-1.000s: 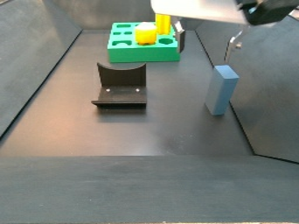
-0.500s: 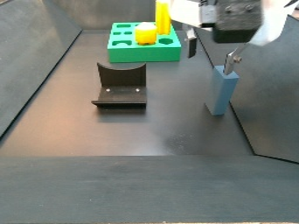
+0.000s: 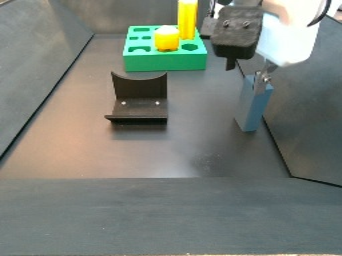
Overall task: Pick up the rectangle object. Move up. Move to above the board. Insert the rectangle object.
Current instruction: Pick up the rectangle object.
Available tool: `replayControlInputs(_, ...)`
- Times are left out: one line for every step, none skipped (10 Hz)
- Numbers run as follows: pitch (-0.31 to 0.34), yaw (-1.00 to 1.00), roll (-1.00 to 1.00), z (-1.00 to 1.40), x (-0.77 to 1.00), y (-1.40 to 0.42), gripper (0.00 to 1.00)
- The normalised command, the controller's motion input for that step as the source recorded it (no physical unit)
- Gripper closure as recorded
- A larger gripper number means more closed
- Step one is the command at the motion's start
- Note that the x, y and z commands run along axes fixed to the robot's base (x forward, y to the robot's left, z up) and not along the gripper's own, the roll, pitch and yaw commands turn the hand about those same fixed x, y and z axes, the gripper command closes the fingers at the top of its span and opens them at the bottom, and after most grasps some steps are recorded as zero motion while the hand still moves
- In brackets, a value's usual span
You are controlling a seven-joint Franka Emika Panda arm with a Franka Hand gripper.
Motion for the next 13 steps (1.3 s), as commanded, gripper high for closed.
replayControlInputs(0.01, -0.69, 0.0, -0.19, -0.51, 0.16, 0.0)
replayControlInputs(0.027, -0.59, 0.0, -0.15, -0.53, 0.24, 0.0)
replayControlInputs(0.01, -0.55, 0.0, -0.16, -0.53, 0.28, 0.0)
replayControlInputs(-0.029, -0.44, -0.02, -0.15, 0.0, 0.02, 0.0)
replayControlInputs(-0.061, -0.44, 0.0, -0.47, 0.02, 0.01, 0.0)
replayControlInputs(-0.044, -0.28, -0.05, -0.23, 0.07, 0.04, 0.0)
replayControlInputs(-0.107, -0.13, -0.04, -0.11, 0.0, 0.0, 0.0)
replayControlInputs(-0.081, 0.0, 0.0, -0.1, 0.0, 0.0, 0.0)
replayControlInputs(0.0, 0.0, 0.0, 0.0, 0.0, 0.0, 0.0)
replayControlInputs(0.0, 0.0, 0.0, 0.0, 0.0, 0.0, 1.0)
replayControlInputs(0.0, 0.0, 0.0, 0.0, 0.0, 0.0, 1.0)
replayControlInputs(0.0, 0.0, 0.0, 0.0, 0.0, 0.0, 1.0)
replayControlInputs(0.0, 0.0, 0.0, 0.0, 0.0, 0.0, 1.0)
